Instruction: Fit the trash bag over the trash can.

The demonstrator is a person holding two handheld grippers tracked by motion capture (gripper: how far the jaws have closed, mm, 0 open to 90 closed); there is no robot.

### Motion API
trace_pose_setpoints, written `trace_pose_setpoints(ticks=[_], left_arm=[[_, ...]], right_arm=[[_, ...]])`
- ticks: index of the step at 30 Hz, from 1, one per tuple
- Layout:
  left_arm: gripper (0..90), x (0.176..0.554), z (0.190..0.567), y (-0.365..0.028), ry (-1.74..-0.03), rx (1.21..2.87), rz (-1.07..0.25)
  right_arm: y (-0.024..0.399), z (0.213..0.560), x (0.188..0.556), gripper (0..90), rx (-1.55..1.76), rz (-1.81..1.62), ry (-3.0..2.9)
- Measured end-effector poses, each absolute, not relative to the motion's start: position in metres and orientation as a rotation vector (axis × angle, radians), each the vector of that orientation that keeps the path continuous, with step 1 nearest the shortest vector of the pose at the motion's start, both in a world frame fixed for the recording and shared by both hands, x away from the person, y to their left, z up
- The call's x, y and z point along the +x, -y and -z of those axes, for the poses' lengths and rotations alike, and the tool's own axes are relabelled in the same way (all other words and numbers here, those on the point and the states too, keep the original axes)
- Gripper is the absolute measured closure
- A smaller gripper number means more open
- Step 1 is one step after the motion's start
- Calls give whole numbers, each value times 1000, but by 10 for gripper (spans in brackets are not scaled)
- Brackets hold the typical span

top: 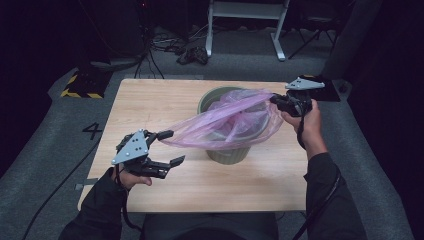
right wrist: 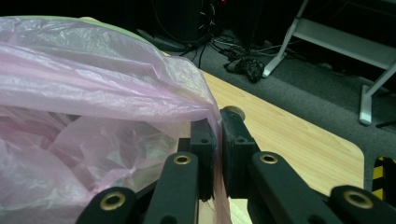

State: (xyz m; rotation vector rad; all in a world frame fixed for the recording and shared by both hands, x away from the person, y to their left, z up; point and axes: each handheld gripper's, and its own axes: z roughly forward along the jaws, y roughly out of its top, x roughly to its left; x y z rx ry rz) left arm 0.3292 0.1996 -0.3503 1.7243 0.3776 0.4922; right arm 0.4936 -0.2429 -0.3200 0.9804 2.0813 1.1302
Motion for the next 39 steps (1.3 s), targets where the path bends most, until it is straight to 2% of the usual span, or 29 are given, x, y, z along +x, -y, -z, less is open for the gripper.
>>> trace_pose_setpoints(ticks=[2, 4, 8, 13, 16, 19, 23, 25, 26, 28, 31, 34, 39], left_arm=[[202, 328, 344, -201, -392, 1703, -500], [197, 328, 339, -199, -427, 1724, -567], [186, 333, 331, -196, -464, 1717, -572], [188, 360, 322, -173, -451, 1831, -590], [263, 391, 321, -158, -472, 1930, -578], [296, 418, 327, -147, -464, 2019, -514], [462, 436, 334, -140, -439, 2065, -550], [634, 442, 335, -141, -426, 2055, -552], [643, 444, 335, -142, -424, 2050, -563], [768, 448, 336, -144, -420, 2037, -572], [858, 451, 337, -147, -423, 2021, -599], [892, 460, 337, -152, -463, 1984, -607], [895, 489, 348, -149, -606, 1915, -605]], right_arm=[[242, 318, 492, 843, 975, -1129, -2080], [242, 316, 492, 840, 973, -1132, -2075], [241, 314, 491, 834, 974, -1129, -2073], [239, 312, 490, 816, 959, -1109, -2084], [238, 311, 491, 812, 946, -1107, -2090], [238, 312, 493, 813, 940, -1106, -2098], [237, 316, 499, 868, 911, -1100, -2123], [236, 318, 502, 871, 908, -1100, -2129], [236, 318, 503, 871, 898, -1102, -2131], [235, 319, 505, 870, 897, -1101, -2130], [234, 320, 507, 861, 899, -1121, -2129], [235, 320, 510, 856, 907, -1116, -2126], [237, 323, 523, 856, 956, -1101, -2129]])
